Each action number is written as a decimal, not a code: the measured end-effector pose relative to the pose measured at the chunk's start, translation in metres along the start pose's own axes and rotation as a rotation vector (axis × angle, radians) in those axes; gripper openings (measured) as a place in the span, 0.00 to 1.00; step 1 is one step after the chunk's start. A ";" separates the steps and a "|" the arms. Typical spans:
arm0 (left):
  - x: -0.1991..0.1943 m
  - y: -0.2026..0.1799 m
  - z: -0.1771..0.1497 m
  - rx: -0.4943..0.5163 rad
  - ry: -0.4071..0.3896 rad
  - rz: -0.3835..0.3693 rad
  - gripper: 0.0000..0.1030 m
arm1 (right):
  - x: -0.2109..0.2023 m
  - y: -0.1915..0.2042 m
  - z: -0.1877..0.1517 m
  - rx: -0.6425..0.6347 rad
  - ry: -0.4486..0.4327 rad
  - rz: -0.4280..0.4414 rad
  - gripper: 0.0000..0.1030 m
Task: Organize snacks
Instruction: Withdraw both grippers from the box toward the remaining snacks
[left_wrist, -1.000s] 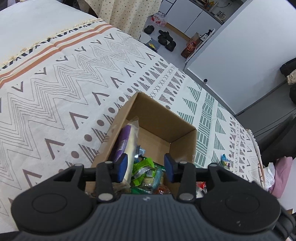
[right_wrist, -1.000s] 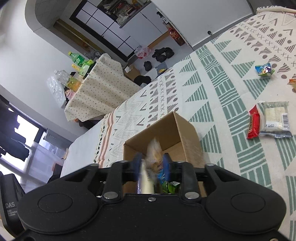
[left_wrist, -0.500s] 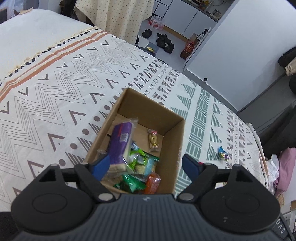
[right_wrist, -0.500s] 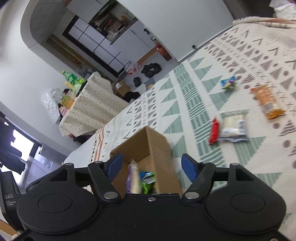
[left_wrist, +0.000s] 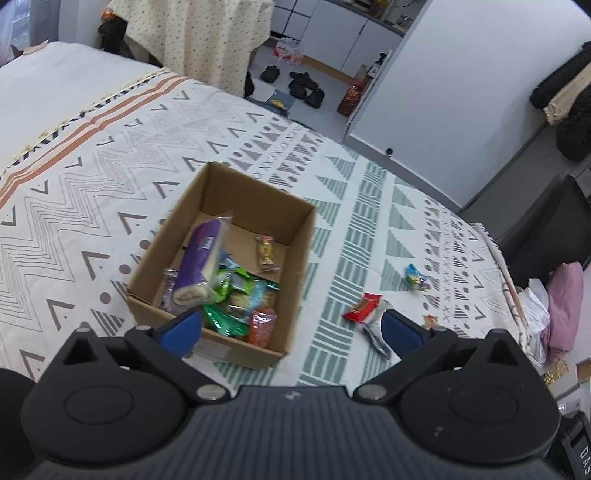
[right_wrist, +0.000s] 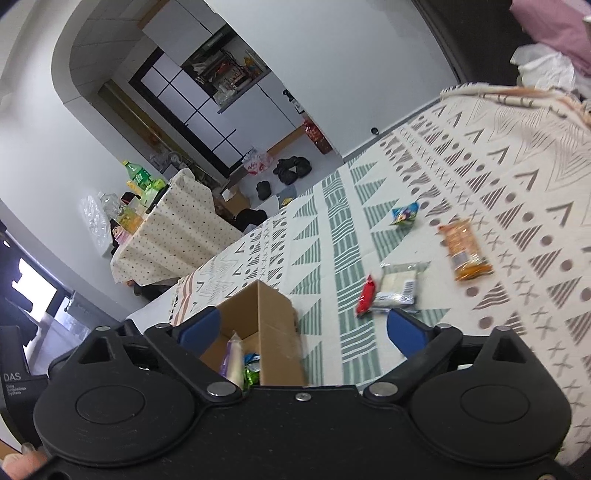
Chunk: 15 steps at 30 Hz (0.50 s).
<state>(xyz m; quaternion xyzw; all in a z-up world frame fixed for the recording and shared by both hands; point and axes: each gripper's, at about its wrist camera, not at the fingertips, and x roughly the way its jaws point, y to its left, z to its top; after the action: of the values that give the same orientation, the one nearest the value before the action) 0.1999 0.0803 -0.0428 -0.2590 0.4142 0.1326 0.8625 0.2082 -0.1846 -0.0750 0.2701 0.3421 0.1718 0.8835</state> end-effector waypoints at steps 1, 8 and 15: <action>-0.002 -0.004 -0.002 0.005 -0.003 -0.007 1.00 | -0.004 -0.001 0.001 -0.007 -0.006 -0.003 0.99; -0.011 -0.019 -0.015 0.019 -0.017 -0.032 1.00 | -0.024 -0.014 0.006 -0.028 -0.026 -0.010 1.00; -0.017 -0.036 -0.027 0.045 -0.024 -0.066 1.00 | -0.037 -0.029 0.009 -0.043 -0.029 -0.027 1.00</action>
<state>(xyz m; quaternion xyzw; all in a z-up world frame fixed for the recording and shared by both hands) 0.1876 0.0354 -0.0316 -0.2514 0.3979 0.0975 0.8769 0.1920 -0.2287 -0.0674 0.2491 0.3290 0.1632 0.8961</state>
